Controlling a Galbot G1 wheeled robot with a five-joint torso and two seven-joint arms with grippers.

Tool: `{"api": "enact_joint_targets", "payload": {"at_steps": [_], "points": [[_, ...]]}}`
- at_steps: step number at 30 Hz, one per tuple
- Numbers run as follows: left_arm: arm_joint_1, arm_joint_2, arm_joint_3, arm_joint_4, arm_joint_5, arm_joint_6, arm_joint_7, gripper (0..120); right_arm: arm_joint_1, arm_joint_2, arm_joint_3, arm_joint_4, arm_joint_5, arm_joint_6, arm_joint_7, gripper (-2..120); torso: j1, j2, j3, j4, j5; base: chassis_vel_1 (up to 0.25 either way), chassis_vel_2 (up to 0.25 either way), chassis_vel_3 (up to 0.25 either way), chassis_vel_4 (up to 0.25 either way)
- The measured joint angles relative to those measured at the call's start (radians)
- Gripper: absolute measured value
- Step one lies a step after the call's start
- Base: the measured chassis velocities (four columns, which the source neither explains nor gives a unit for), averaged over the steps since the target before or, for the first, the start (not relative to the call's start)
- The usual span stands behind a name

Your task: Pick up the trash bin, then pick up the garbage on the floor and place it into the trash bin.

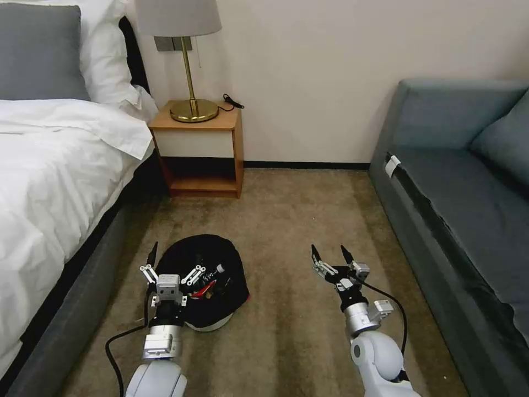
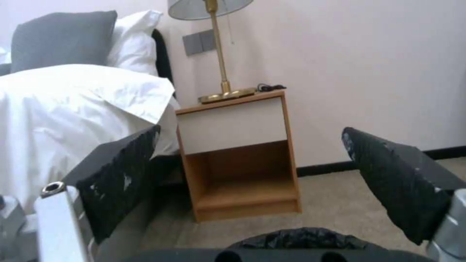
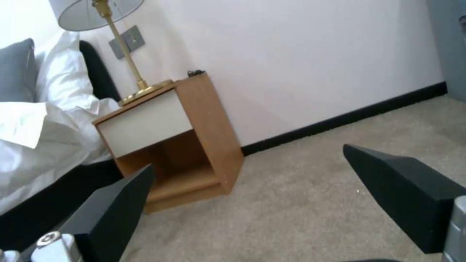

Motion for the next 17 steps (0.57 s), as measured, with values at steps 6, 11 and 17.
{"api": "enact_joint_targets", "payload": {"at_steps": [6, 11, 17], "points": [[0.0, 0.0, 0.0, 0.001, -0.002, 0.002, -0.001, 99, 0.0, -0.001, 0.0, 0.0, 0.0, 0.0, 0.0, 100, 0.0, 0.0, 0.0, 0.0, 0.0, 0.0, 0.0, 0.0, 0.0], [0.0, 0.001, 0.0, 0.001, -0.004, 0.003, -0.002, 99, 0.001, -0.001, 0.0, 0.0, 0.0, 0.0, -0.001, 100, 0.0, 0.0, 0.0, 0.0, 0.0, 0.0, 0.0, 0.0, 0.0], [0.0, 0.001, 0.0, 0.001, -0.005, 0.004, -0.002, 99, 0.001, -0.002, -0.001, 0.0, 0.001, 0.0, -0.001, 100, 0.0, 0.0, 0.0, 0.0, 0.0, 0.0, 0.0, 0.0, 0.0]]}}
